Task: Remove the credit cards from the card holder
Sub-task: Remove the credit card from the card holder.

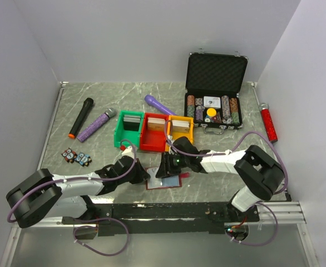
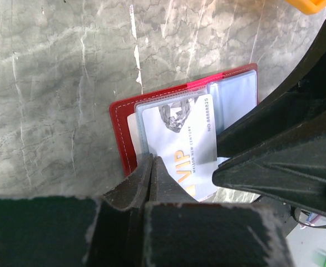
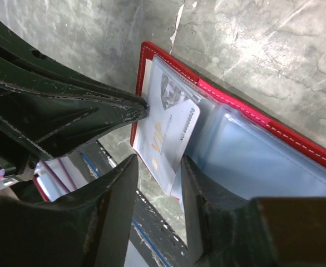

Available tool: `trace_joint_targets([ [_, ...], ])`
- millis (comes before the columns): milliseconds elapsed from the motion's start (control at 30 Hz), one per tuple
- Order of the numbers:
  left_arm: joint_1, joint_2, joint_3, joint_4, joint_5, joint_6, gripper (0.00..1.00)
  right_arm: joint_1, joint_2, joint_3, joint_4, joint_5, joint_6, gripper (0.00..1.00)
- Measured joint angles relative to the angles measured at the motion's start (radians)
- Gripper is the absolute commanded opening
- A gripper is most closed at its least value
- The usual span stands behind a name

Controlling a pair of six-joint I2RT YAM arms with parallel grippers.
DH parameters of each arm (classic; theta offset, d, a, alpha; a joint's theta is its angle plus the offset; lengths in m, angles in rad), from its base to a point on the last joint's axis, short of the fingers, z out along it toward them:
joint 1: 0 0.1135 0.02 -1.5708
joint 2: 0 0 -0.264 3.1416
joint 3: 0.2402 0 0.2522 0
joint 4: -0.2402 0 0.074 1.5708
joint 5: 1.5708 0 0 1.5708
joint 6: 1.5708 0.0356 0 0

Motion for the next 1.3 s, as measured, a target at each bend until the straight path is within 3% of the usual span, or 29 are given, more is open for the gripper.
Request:
trace_joint_targets([
  [200,0.000,0.004,0.000,0.003,0.000,0.000,0.01,-0.019,0.000,-0.018,0.034,-0.028,0.024,0.30],
  [467,0.000,0.008,0.004,0.002,0.000,0.000,0.01,-0.032,0.000,-0.031,0.053,-0.042,0.034,0.28],
  [1300,0.000,0.011,0.005,0.004,0.000,0.000,0.01,-0.050,-0.010,-0.049,0.064,-0.053,0.034,0.03],
])
